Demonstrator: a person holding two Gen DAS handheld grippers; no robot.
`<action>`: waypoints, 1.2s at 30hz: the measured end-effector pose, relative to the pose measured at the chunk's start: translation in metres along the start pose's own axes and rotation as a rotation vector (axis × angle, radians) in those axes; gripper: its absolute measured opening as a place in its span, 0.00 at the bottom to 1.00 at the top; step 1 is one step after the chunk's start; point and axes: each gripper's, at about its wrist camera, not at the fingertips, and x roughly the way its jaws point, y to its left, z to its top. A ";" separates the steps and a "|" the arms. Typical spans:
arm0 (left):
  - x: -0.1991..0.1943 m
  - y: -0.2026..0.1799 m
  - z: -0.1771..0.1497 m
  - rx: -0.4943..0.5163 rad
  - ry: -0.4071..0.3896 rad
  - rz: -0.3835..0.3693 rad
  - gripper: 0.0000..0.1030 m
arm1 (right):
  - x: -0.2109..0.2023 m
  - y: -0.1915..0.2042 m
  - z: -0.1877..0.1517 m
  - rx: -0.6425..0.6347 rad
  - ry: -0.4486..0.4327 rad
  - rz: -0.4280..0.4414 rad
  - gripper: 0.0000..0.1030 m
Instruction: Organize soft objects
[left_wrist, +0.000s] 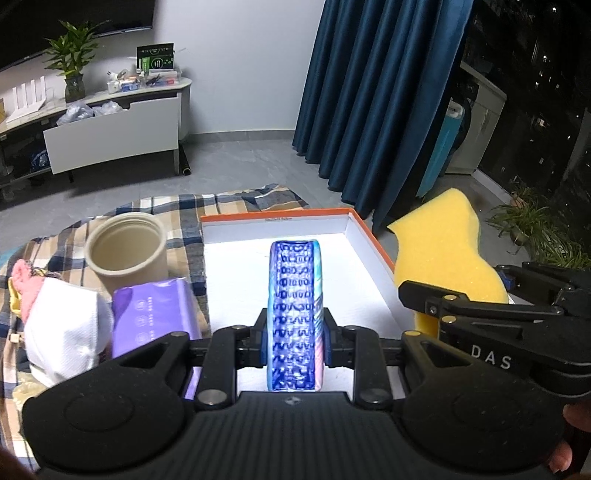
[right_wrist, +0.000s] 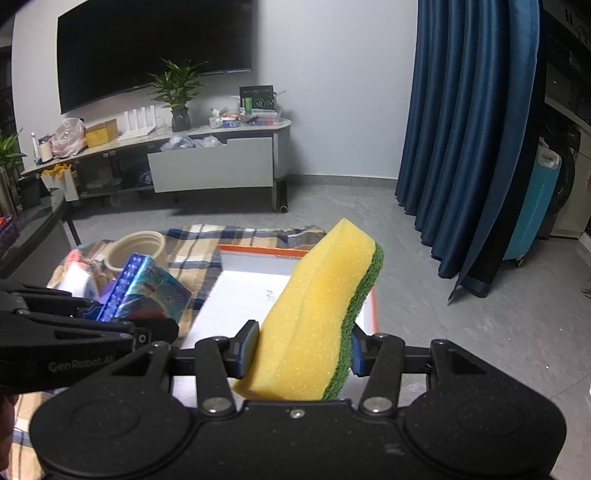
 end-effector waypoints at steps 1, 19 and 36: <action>0.002 -0.001 0.001 0.002 0.002 -0.002 0.27 | 0.002 -0.001 0.000 -0.001 0.005 -0.004 0.57; 0.035 -0.007 0.008 -0.006 0.040 -0.013 0.27 | 0.045 -0.015 0.000 -0.055 0.083 -0.020 0.59; 0.054 -0.010 0.012 -0.023 0.063 -0.072 0.35 | 0.051 -0.022 0.017 -0.097 -0.014 -0.084 0.75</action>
